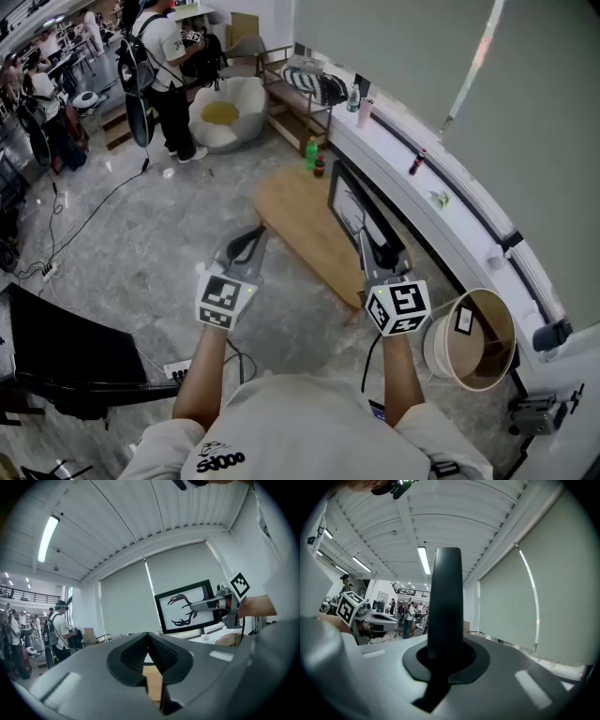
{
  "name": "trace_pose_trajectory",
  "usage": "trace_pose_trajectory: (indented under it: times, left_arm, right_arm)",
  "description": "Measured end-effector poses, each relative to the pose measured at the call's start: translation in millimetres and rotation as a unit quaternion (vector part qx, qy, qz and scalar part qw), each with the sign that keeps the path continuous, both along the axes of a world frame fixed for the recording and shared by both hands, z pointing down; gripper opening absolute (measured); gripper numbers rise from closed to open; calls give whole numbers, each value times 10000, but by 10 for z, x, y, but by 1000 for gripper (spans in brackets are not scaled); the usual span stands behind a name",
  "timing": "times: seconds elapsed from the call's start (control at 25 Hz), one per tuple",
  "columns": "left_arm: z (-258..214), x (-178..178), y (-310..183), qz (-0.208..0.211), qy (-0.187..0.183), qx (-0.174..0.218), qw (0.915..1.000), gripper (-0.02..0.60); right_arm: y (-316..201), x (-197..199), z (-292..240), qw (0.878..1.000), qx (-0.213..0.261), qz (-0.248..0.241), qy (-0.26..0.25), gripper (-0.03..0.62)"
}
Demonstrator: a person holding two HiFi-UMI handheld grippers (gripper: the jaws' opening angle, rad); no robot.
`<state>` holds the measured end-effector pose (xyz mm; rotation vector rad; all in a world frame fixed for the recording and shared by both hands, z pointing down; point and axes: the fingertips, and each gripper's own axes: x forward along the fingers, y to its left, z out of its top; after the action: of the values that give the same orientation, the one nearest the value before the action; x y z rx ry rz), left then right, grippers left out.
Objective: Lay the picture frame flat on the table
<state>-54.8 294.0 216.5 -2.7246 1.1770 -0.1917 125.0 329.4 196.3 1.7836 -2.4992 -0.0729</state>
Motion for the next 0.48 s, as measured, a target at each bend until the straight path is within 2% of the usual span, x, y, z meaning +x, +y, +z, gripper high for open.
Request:
trace_pose_trajectory:
  times: [0.2, 0.48]
  left_arm:
    - [-10, 41, 47, 81, 77, -3, 9999, 11]
    - [10, 117, 95, -10, 122, 25, 9999, 11]
  right_arm:
    - [28, 9, 2, 10000, 5, -24, -6, 12]
    - [80, 81, 45, 9998, 92, -46, 156, 12]
